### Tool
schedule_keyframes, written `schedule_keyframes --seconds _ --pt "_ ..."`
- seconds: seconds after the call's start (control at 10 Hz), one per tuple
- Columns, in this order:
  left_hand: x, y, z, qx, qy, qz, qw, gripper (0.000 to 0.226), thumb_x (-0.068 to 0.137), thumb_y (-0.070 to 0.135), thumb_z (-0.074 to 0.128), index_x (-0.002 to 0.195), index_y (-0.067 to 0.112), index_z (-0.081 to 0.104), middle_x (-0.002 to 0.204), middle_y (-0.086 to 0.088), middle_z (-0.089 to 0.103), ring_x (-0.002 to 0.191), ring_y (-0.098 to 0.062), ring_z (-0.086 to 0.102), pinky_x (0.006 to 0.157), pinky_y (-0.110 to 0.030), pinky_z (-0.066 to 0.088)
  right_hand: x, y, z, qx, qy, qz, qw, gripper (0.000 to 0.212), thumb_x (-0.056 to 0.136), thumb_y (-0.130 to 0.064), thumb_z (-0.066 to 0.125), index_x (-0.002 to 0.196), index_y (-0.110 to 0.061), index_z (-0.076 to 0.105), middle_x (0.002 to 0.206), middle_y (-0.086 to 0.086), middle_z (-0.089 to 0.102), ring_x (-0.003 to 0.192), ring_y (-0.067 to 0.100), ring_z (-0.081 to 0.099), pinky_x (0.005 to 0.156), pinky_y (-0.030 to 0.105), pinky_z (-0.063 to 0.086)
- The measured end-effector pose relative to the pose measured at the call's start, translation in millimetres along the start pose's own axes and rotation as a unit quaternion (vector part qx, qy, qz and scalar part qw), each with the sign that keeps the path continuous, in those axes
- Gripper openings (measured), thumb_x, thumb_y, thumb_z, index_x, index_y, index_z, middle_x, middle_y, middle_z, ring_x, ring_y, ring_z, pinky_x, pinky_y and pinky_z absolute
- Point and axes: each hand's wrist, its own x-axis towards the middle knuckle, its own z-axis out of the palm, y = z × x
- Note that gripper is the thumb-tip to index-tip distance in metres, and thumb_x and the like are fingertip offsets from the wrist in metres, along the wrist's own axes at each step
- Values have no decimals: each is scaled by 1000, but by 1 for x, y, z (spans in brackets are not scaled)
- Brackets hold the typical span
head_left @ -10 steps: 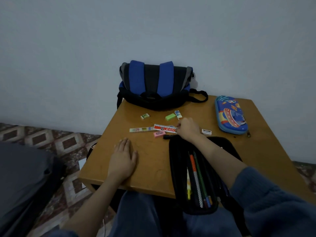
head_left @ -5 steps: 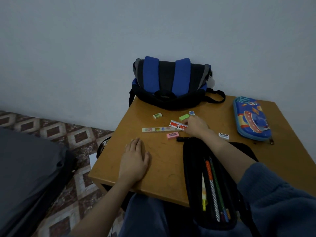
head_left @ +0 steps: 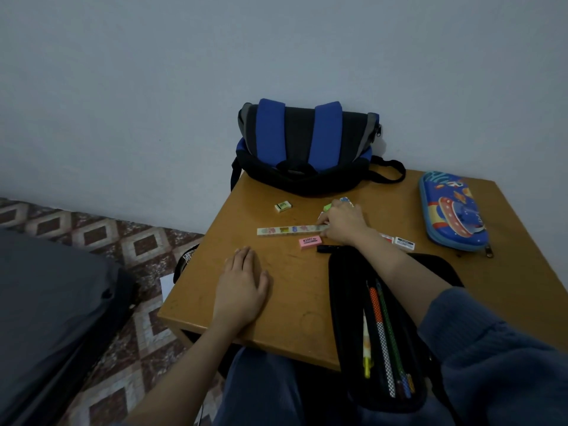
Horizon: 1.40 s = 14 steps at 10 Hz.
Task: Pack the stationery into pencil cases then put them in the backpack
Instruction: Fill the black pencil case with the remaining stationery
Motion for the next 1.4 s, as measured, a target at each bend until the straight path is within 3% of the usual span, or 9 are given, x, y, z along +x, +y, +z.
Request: schedule_keyframes --seconds 0.2,0.4,0.8,0.9,1.1,1.2,1.3,1.4 --pt "1 -1 0 -5 -1 -3 1000 59 96 45 34 146 14 23 154 -1 22 141 -17 18 113 -31 20 9 -2 -3 100 -22 23 994 18 84 -22 64 101 -18 63 117 1 59 112 20 50 98 38 35" --pt "1 -3 1 -10 -1 -3 1000 60 96 45 33 147 15 23 154 0 22 142 -16 18 114 -32 20 17 -3 -2 99 -67 5 993 15 81 -25 67 89 -21 55 103 -1 56 105 20 50 102 43 32" --pt "1 -2 1 -7 4 -1 1000 59 97 44 34 147 15 23 154 1 21 142 -15 17 114 -30 17 16 -6 -6 77 -34 -5 996 18 82 -26 67 91 -20 54 104 1 58 106 20 51 105 44 32" --pt "1 -3 1 -8 2 -5 1000 59 96 45 33 147 16 23 154 1 21 142 -15 17 114 -30 18 14 -6 -5 117 -29 -13 993 16 83 -19 66 97 -18 59 93 -3 55 101 18 54 98 39 38" --pt "1 -3 1 -6 -1 -1 1000 59 96 43 35 146 14 24 154 0 23 142 -16 17 114 -30 18 10 -2 -9 205 -3 7 979 11 83 -13 66 94 -14 68 95 -1 62 93 13 55 91 37 47" --pt "1 -3 1 -11 -1 -2 1000 58 96 42 36 146 13 26 154 -1 24 142 -17 19 114 -31 19 4 2 -19 321 11 24 947 17 82 -3 64 98 -6 70 97 3 62 87 13 56 68 19 48" --pt "1 -2 1 -8 -1 -3 1000 58 96 42 36 146 13 26 154 -2 24 141 -18 20 113 -32 21 -9 7 -30 426 17 46 903 25 83 6 56 103 -2 68 97 8 62 84 17 58 54 15 49" --pt "0 -1 -1 2 -9 0 1000 59 97 43 33 147 13 24 154 -2 22 142 -18 19 114 -32 20 -21 11 -41 511 46 82 855 24 84 8 55 104 2 66 101 14 62 85 23 62 51 14 52"
